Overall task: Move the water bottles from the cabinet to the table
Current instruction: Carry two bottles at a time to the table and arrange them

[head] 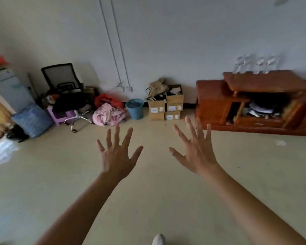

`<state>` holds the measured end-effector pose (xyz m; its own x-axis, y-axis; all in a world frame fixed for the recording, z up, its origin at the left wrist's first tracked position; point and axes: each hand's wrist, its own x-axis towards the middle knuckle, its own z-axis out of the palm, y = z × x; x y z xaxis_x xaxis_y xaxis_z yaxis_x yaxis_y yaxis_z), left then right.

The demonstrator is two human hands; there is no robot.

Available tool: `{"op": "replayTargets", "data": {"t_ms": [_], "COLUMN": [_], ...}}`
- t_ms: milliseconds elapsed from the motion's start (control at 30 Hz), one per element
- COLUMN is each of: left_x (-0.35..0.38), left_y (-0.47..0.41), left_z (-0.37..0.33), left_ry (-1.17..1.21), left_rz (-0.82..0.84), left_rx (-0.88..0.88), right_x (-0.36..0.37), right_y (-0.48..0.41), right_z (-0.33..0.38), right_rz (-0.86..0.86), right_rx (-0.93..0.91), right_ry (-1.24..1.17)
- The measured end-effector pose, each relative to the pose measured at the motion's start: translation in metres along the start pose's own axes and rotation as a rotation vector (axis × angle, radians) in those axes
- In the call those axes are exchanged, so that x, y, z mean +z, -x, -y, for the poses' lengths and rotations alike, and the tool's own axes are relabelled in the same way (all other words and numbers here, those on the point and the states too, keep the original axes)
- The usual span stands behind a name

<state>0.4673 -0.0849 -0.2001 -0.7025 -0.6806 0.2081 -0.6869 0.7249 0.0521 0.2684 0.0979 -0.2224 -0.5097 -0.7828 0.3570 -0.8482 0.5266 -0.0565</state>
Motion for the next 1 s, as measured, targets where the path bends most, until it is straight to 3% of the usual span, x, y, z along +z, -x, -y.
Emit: {"op": "replayTargets", "data": {"t_ms": [233,567,767,1000], "left_x": [0.045,0.106,0.171,0.168], "left_y": [-0.202,-0.383,-0.472,-0.590], "left_z": [-0.108,-0.363,-0.508,-0.631], "left_ry": [0.047,0.076,0.045,0.096], "left_rz": [0.001,0.080,0.167,0.179], "left_rx": [0.304,0.706,0.759,0.694], "right_x": [0.004,0.017,0.073,0.082], "right_y": [-0.099,-0.131,-0.169,-0.282], "right_z": [-0.139,-0.364,-0.523,-0.680], "right_rz": [0.016,-0.049,0.013,0.028], "right_rx": [0.255,0.622,0.738,0.732], "right_ry": [0.169,0.267,0.236,0.157]}}
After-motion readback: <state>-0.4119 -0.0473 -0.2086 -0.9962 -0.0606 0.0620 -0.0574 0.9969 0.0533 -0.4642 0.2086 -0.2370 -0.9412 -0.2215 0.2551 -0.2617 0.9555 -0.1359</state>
